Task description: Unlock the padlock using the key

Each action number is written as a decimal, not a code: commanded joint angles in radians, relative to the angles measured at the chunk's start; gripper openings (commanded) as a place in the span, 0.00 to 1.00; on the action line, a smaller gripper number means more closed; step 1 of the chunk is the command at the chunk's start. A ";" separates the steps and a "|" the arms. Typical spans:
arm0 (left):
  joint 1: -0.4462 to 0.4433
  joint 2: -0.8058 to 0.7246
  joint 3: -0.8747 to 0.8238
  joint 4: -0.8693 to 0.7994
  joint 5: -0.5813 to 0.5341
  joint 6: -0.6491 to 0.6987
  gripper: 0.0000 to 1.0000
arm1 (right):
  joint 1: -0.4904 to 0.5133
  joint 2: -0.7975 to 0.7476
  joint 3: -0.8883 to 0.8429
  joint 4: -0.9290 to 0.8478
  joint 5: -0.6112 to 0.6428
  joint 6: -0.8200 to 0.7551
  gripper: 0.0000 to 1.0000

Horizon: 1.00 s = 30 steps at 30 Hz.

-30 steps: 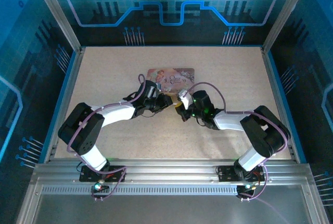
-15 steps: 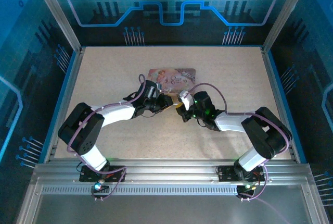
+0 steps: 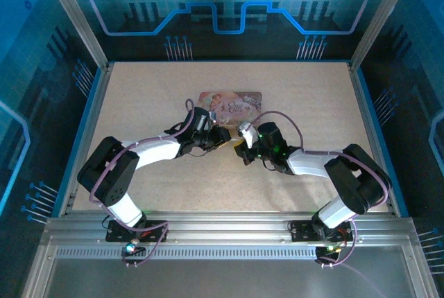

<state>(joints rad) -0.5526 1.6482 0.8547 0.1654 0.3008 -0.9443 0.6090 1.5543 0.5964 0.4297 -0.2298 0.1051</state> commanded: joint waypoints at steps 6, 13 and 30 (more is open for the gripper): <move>0.008 -0.033 0.010 0.040 0.032 -0.017 0.09 | 0.003 -0.023 0.003 -0.039 -0.032 0.053 0.00; 0.008 -0.033 0.010 0.041 0.037 -0.019 0.09 | -0.032 -0.034 -0.005 -0.015 -0.039 0.075 0.00; 0.007 -0.035 0.007 0.038 0.038 -0.016 0.09 | -0.043 -0.014 0.007 0.035 -0.057 0.078 0.00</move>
<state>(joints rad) -0.5518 1.6482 0.8547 0.1654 0.3019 -0.9443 0.5751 1.5463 0.5964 0.4316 -0.2699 0.1692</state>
